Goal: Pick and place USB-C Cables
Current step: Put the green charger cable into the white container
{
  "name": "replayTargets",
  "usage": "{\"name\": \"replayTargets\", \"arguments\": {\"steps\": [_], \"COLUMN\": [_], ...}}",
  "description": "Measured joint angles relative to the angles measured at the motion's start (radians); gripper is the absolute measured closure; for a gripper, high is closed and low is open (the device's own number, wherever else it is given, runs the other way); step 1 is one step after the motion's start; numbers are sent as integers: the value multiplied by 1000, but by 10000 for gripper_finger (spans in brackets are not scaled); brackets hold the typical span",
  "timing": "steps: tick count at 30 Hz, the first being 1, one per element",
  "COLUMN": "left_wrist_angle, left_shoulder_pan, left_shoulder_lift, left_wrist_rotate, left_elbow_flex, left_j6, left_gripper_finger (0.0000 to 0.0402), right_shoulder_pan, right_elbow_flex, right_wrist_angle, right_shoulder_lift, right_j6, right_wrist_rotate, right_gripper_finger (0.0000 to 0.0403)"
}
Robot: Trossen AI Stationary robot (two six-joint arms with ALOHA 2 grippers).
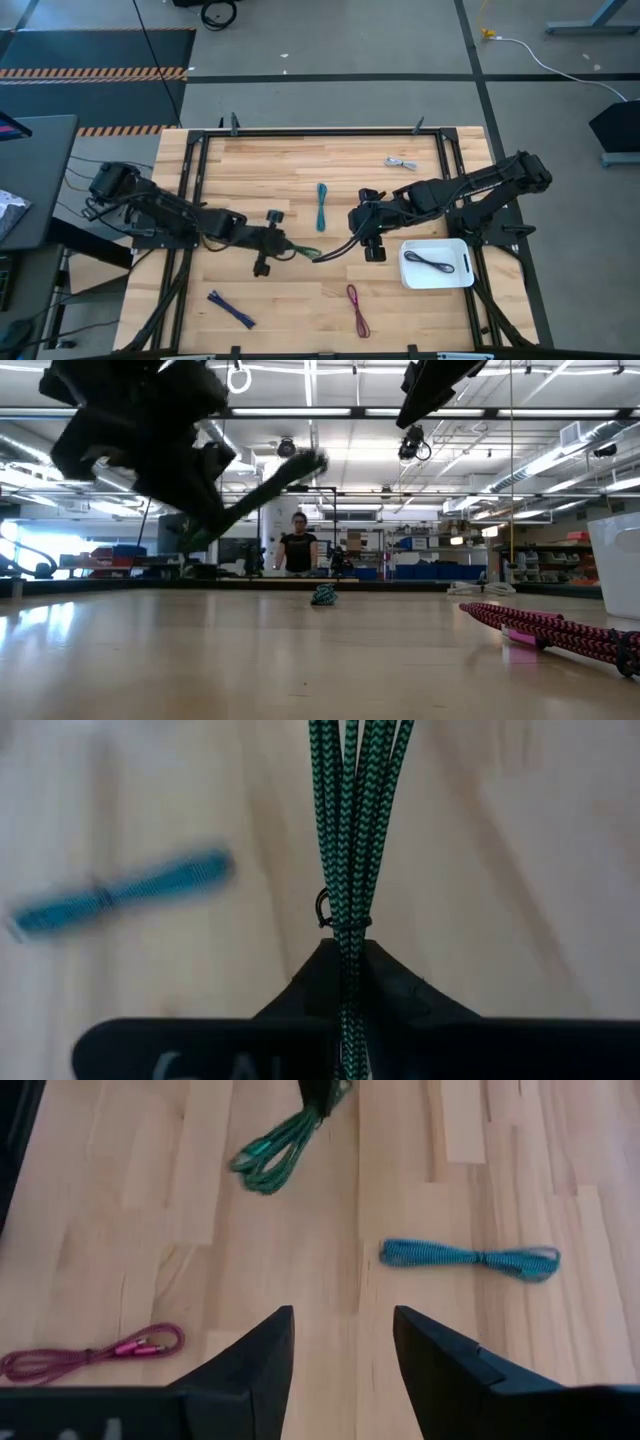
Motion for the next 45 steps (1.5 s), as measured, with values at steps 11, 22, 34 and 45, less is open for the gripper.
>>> {"name": "replayTargets", "arguments": {"steps": [11,22,34,45], "left_wrist_angle": [186,312,375,382], "left_shoulder_pan": [88,110,116,115], "left_shoulder_lift": [-216,-236,-235,-235], "left_wrist_rotate": [2,44,44,43], "left_elbow_flex": [-12,-21,-21,-21], "left_j6": [-33,-34,-14,-15], "left_gripper_finger": [377,376,373,357], "right_shoulder_pan": [1,-30,-61,-61], "right_elbow_flex": [0,0,0,0], "right_wrist_angle": [213,472,633,630], "right_shoulder_lift": [0,0,0,0], "right_j6": [-148,-304,-334,-388], "right_wrist_rotate": [86,86,-45,-1], "right_gripper_finger": [244,236,218,333]}}
